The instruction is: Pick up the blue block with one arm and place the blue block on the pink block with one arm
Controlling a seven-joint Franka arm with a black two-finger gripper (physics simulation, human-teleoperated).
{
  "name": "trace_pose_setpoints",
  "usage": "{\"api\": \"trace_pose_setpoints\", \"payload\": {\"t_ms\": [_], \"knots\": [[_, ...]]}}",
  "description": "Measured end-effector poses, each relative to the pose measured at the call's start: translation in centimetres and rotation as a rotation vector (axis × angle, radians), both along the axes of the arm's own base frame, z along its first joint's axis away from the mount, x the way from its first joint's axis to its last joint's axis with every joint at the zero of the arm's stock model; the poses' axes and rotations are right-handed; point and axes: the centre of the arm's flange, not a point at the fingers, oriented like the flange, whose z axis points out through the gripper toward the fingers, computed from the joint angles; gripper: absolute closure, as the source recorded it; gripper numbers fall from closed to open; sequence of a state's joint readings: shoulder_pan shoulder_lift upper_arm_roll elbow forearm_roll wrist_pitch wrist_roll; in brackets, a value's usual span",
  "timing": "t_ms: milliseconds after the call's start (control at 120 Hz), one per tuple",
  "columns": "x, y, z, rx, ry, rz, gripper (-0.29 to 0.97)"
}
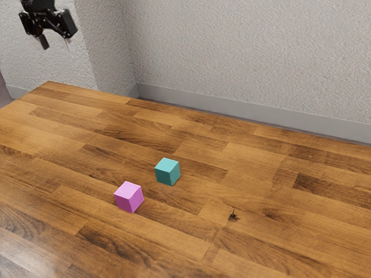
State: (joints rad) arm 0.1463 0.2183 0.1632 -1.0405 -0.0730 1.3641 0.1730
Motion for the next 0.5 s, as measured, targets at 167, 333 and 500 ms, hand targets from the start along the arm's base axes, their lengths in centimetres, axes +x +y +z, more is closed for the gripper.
{"api": "trace_pose_setpoints", "payload": {"t_ms": [167, 333, 500], "knots": [[-0.1, 0.2, 0.0, 0.016, 0.005, -0.010, 0.02], [-3.9, -4.0, 8.0, 0.053, -0.150, -0.081, 0.02], [9.9, -8.8, -9.7, 0.051, 0.049, -0.180, 0.02]]}}
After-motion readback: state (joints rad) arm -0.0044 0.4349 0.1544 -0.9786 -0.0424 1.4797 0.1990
